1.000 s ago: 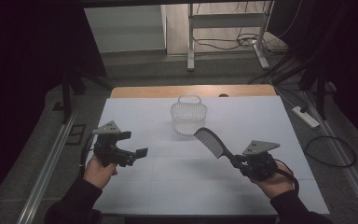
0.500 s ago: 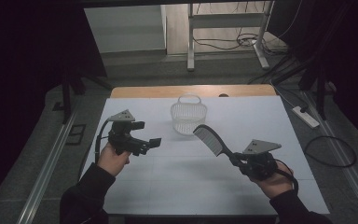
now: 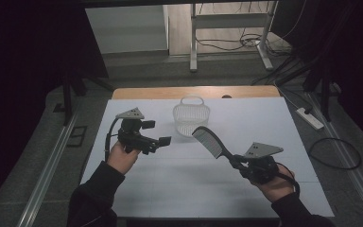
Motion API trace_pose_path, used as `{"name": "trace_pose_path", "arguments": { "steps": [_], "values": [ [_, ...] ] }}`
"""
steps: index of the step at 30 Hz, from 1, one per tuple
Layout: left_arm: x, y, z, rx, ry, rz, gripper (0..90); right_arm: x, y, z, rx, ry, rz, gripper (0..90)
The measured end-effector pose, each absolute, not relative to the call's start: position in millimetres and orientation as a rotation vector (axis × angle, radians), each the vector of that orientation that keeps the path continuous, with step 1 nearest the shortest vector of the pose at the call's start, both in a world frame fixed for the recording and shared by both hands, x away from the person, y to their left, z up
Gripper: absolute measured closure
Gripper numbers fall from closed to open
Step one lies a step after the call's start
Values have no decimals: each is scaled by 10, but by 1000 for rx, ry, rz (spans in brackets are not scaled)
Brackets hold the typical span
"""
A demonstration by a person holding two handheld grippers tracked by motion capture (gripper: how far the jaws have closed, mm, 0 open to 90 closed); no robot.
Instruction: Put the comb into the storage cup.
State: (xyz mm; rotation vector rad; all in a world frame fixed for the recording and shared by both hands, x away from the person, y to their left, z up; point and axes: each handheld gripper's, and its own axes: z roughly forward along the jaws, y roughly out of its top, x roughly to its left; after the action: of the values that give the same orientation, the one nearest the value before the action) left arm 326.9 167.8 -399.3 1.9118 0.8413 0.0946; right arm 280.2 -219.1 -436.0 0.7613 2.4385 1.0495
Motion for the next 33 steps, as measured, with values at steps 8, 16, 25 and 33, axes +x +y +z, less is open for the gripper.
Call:
{"name": "trace_pose_path", "arguments": {
  "steps": [8,16,25,33],
  "values": [
    [3256,1647,-4000,1920,834,88,0,2753,-2097,-4373,718,2448,1059,721],
    [3257,1614,-4023,1922,813,34,0,2685,-1997,-4371,664,2451,1081,721],
    [3273,1579,-4047,1892,805,-39,0,2610,-1889,-4372,603,2451,1108,721],
    [3288,1530,-4069,1888,811,-84,0,2535,-1797,-4369,515,2441,1125,721]
  ]
}}
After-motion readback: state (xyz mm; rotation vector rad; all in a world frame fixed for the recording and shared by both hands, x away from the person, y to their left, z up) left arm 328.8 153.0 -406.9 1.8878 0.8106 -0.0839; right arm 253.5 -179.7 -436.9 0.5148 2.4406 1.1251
